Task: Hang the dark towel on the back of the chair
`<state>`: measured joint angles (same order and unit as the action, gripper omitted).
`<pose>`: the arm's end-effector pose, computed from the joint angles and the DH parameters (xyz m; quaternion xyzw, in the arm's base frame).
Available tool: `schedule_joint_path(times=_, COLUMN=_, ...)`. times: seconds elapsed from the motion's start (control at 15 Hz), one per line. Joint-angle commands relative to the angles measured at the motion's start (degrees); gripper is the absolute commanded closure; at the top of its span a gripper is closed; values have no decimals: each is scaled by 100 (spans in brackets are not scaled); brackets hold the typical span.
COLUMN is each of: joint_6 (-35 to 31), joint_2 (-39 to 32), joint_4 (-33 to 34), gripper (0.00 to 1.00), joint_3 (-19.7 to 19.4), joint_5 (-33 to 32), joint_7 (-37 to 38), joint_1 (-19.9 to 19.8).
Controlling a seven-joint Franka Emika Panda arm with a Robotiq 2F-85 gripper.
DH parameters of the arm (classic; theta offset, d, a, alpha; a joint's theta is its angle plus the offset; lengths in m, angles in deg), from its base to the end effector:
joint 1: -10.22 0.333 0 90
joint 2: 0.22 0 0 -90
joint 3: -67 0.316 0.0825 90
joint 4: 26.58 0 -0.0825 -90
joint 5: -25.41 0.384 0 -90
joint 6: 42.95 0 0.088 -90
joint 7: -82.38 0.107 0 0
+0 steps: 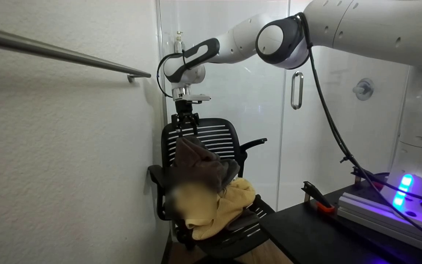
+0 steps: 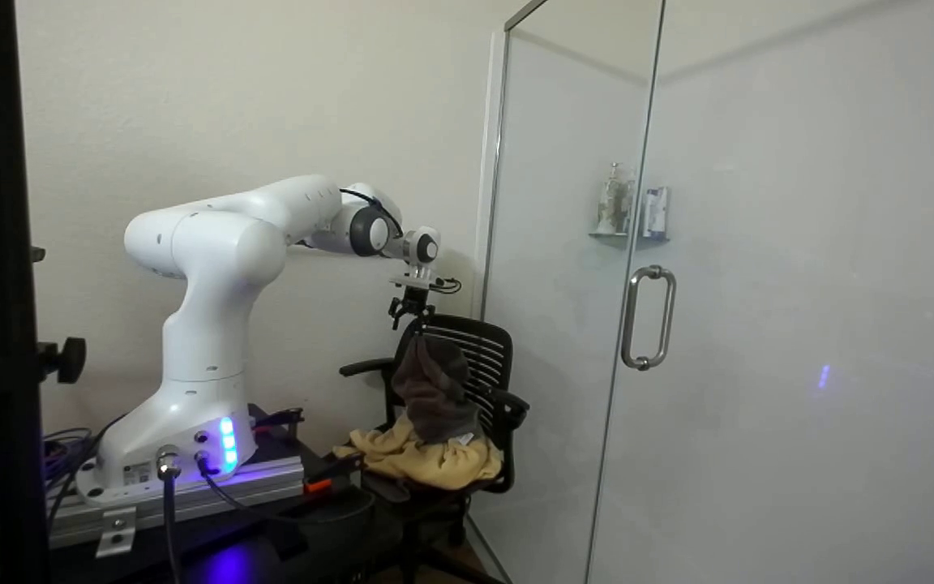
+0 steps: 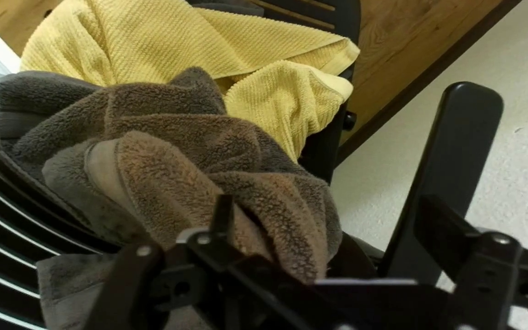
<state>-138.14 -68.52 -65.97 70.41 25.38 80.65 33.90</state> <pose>0.7025 0.3340 0.2122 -0.9662 -0.2322 0.1118 0.0048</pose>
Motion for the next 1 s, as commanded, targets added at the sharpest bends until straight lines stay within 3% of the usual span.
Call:
schedule_joint_path(times=0.0, joint_6=-224, joint_2=-208, joint_4=173, gripper=0, joint_3=-269, joint_5=-301, joint_7=-258, joint_1=-108)
schedule_joint_path(times=0.13, joint_6=-419, joint_2=-323, joint_4=253, gripper=0, joint_3=-307, joint_5=-374, joint_7=-589, joint_1=-193)
schedule_joint_path(times=0.6, joint_6=-1441, joint_2=-519, joint_4=419, gripper=0, joint_3=287, joint_5=-2, joint_7=-2477, joint_1=-413)
schedule_joint_path(times=0.67, joint_6=-1336, joint_2=-433, joint_4=250, gripper=0, joint_3=53, joint_5=-145, joint_7=-2025, joint_1=-313)
schedule_joint_path(times=0.93, joint_6=-1631, joint_2=-568, joint_4=368, gripper=0, joint_3=330, joint_5=70, joint_7=-2355, joint_1=-424)
